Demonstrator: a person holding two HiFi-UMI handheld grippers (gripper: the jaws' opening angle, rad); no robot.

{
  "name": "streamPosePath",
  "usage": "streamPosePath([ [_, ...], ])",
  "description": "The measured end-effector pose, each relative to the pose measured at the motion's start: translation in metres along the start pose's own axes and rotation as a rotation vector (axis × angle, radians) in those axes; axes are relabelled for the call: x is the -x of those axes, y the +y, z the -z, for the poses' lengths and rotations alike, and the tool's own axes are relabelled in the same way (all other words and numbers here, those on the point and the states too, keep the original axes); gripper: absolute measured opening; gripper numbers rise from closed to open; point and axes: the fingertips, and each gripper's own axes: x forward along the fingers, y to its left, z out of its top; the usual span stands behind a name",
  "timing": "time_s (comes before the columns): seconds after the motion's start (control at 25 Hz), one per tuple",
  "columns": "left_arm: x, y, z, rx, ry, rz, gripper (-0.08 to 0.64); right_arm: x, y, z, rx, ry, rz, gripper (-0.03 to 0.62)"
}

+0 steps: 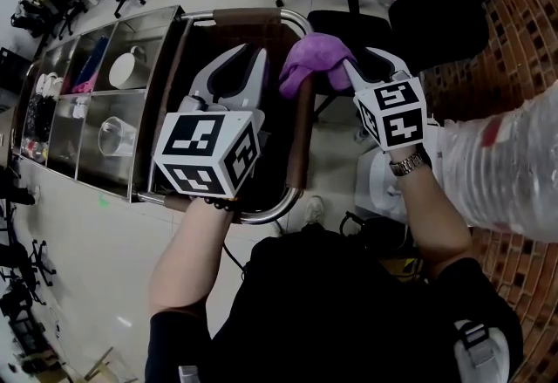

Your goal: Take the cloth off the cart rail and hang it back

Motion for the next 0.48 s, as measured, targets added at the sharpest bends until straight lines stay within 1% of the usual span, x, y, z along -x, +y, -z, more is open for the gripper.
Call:
streamPosePath([
  [0.24,0.004,-0.008,0.005,-0.001,0.007,0.013,0.06,0.01,0.001,0.001,-0.005,-0.009,0.007,0.146],
  [0.36,0.012,-0.012,0.001,0.001,0.002,0.024,0.06,0.023,0.011,-0.012,0.003,-0.041,0.008,0.146],
  [0.48,0.027,-0.019,-0.005,-0.003,-0.007,0.047,0.057,0.043,0.032,-0.033,0.016,-0.093,-0.001,0.144],
])
